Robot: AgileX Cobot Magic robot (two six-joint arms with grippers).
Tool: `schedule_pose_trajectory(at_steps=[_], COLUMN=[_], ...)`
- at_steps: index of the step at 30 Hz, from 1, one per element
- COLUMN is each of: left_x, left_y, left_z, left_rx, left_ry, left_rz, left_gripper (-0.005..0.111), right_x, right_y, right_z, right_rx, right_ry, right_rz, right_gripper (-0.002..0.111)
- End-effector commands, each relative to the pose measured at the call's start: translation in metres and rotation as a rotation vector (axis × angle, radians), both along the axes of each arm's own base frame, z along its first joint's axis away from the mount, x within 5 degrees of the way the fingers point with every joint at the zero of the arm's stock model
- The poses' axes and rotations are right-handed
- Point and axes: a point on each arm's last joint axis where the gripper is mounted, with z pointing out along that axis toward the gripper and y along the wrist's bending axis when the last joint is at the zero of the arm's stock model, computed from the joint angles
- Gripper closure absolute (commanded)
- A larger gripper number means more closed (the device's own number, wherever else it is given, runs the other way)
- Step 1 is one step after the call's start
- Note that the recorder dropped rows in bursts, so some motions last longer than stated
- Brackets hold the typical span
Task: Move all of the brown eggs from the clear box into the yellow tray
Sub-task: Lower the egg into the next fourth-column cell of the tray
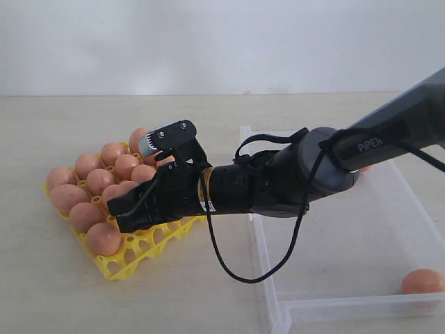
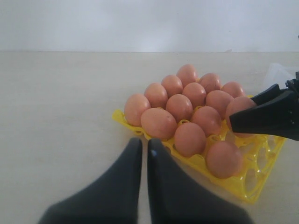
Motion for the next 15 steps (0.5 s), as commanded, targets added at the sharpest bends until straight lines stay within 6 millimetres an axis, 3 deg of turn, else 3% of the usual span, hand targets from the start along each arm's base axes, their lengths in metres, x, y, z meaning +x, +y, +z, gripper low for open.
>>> schedule_pose_trajectory(at_steps=[1, 6, 15], left_x=[-0.0001, -0.0001, -0.0001], left_y=[-0.0003, -0.0003, -0.0003], left_z=[-0.0004, -0.0004, -0.0004], left_rx=[-0.004, -0.004, -0.004], left_ry=[-0.003, -0.003, -0.003], left_rz=[-0.005, -0.005, -0.005], left_gripper=[0.103, 0.103, 0.103], right_x=[0.0013, 0.0011, 0.0011], right_y=[0.0007, 0.001, 0.001], right_z=[0.0002, 0.0005, 0.0014], right_rx=[0.014, 0.018, 0.019], right_ry=[0.005, 0.004, 0.002], right_rz=[-0.003, -0.001, -0.001], right_gripper=[0.065, 0.046, 0.045])
